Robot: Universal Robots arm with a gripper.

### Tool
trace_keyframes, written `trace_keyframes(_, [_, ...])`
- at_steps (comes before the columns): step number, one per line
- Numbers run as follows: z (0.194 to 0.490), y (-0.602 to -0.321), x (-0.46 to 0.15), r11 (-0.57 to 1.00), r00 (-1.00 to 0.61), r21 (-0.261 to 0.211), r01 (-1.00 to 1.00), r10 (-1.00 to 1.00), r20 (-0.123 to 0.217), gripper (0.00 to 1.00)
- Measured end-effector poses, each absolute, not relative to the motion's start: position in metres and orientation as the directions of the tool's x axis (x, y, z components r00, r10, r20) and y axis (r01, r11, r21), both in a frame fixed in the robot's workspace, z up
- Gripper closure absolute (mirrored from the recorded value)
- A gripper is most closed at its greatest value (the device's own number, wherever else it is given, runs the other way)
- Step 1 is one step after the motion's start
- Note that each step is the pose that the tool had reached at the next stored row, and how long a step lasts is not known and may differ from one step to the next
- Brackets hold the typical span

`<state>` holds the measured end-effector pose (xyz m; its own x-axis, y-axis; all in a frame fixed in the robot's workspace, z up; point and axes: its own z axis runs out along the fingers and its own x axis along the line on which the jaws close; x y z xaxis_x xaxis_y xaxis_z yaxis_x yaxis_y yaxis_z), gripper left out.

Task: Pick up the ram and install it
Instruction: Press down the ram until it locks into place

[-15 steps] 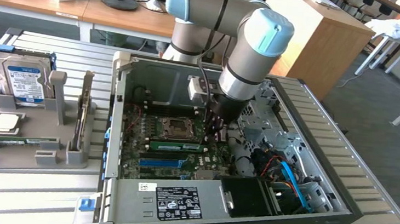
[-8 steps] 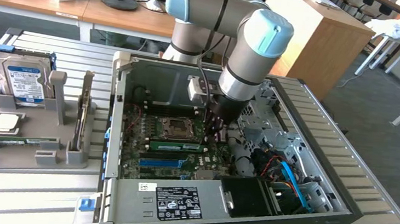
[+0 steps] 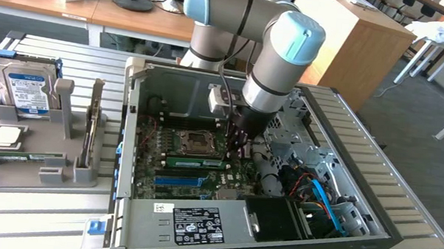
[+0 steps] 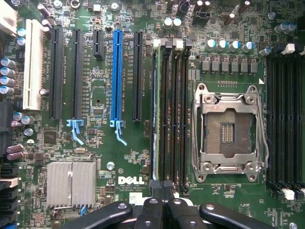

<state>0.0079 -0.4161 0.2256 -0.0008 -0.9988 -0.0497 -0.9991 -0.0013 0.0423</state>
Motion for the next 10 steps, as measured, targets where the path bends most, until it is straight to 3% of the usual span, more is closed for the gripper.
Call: trace_keyframes(10, [0.2249, -0.4161, 0.0079, -0.001, -0.001, 0.042, -0.999, -0.999, -0.05, 0.9])
